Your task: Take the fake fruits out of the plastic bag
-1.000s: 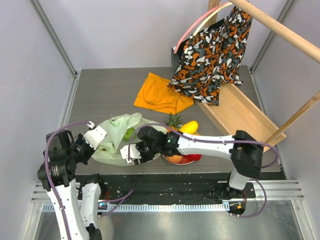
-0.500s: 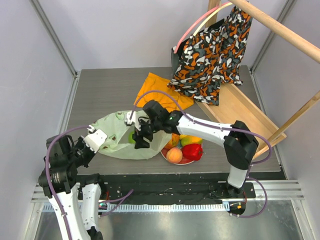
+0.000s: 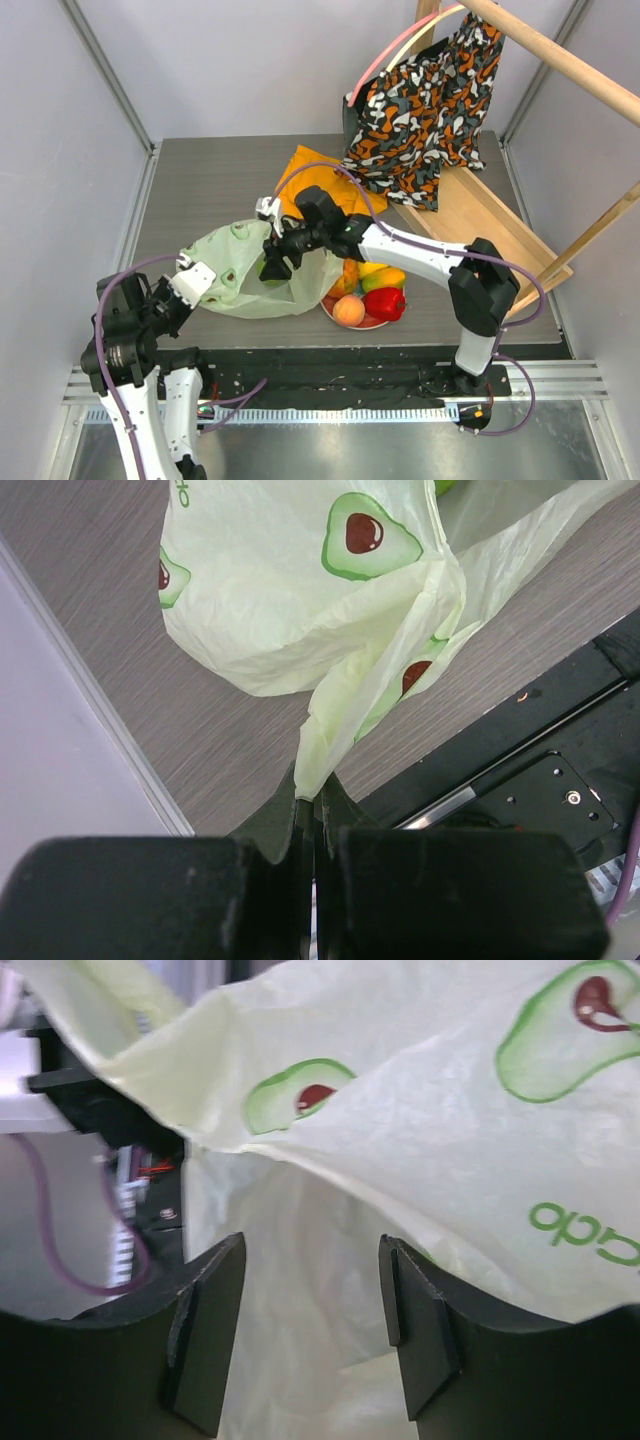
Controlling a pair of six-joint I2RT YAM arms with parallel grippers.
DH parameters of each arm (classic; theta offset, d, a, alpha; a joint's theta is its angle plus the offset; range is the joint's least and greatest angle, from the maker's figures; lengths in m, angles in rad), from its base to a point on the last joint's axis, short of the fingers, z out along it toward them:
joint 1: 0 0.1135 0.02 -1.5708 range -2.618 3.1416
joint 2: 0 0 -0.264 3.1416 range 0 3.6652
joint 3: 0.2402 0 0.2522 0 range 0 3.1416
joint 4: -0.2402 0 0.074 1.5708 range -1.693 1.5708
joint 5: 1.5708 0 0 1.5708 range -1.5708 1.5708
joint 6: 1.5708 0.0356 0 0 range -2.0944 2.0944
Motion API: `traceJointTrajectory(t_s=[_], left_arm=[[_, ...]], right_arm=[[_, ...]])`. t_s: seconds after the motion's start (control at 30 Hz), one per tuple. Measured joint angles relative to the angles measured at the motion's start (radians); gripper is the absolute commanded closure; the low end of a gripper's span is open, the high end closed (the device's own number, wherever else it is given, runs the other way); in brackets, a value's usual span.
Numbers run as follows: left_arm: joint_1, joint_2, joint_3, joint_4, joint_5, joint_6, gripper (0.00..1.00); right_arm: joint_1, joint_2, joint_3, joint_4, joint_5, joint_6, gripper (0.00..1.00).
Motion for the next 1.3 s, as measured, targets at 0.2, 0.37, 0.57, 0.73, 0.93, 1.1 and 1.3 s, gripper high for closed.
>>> traceJointTrajectory(t_s=[0.2,0.37,0.57,0.73,0.93,1.1,1.3], left_arm=[[0.0,-0.001,-0.004,0.0,-0.004,-0.002,1.0],[0.0,-0.001,-0.014,0.0,-0.006,-0.016,1.0],[0.0,-0.003,-0.032,0.0,-0.006,-0.02,1.0],[0.0,-0.003,-0.036,0.0,-0.006,-0.024,1.0],[0.0,-0.003,-0.036,0.0,-0.006,-0.027,1.0],[0.0,-0.003,-0.036,0.0,-0.006,-0.027,1.0],[0.0,-0.005,-0.037,0.0,-0.006,-0.046,1.0]], right_arm=[[0.131,-0.009,-0.112,0.027,0.349,-0.125,0.31],[0.236,-0.003,-0.17,0.031,0.55,-0.197,0.24],[0.206,0.018,-0.09,0.083,0.705,-0.248,0.22],[0.197,0.053,-0.051,0.114,0.762,-0.288,0.19],[0.186,0.229,0.027,0.113,0.789,-0.333,0.19],[0.162,0.285,0.066,0.104,0.789,-0.341,0.47],[0.136,0.284,0.068,0.103,0.755,-0.357,0.77]])
